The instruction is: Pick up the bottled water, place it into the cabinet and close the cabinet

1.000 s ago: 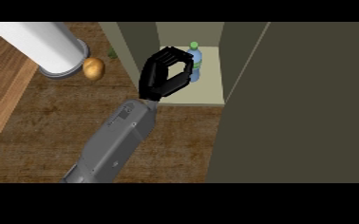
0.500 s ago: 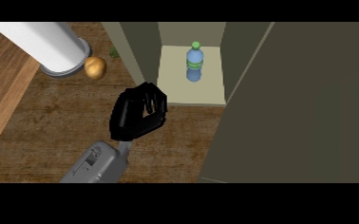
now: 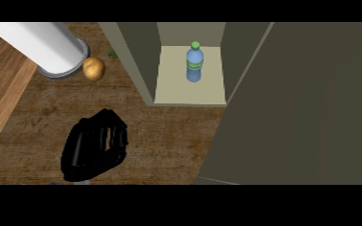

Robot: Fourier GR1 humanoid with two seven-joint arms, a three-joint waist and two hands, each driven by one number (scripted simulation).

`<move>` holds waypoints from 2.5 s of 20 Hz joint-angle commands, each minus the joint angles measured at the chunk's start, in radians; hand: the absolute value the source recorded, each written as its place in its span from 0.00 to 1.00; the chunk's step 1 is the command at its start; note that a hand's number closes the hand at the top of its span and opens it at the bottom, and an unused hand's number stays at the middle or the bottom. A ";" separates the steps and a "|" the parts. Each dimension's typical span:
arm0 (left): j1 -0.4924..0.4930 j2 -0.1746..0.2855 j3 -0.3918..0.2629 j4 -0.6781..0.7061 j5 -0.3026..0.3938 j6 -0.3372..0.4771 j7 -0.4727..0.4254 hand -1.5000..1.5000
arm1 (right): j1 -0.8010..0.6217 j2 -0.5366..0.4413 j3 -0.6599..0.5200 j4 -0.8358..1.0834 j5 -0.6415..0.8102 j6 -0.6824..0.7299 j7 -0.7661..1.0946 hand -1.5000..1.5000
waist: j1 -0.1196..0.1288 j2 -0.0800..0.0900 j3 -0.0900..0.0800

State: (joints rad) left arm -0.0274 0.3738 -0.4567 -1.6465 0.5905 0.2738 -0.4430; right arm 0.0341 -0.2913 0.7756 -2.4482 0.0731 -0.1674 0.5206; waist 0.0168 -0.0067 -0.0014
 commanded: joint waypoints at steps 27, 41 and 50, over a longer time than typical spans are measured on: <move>0.347 0.190 0.257 -0.118 0.138 -0.310 -0.105 1.00 | -0.736 0.288 -0.246 0.663 -0.165 -0.194 0.070 1.00 | 0.030 0.016 0.001; 0.340 0.206 0.346 -0.101 0.162 -0.379 -0.076 1.00 | -0.956 0.228 -0.575 1.351 -0.368 0.143 -0.286 1.00 | 0.018 0.020 0.001; 0.341 0.206 0.338 -0.144 0.161 -0.373 -0.053 1.00 | -0.972 0.157 -0.611 1.436 -0.385 0.228 -0.377 1.00 | 0.028 0.028 0.002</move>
State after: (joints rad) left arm 0.3235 0.5894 -0.1084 -1.7687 0.7527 -0.1158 -0.5128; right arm -0.9009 -0.0214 0.2897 -1.1770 -0.3428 0.1051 0.1591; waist 0.0613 -0.0285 -0.0141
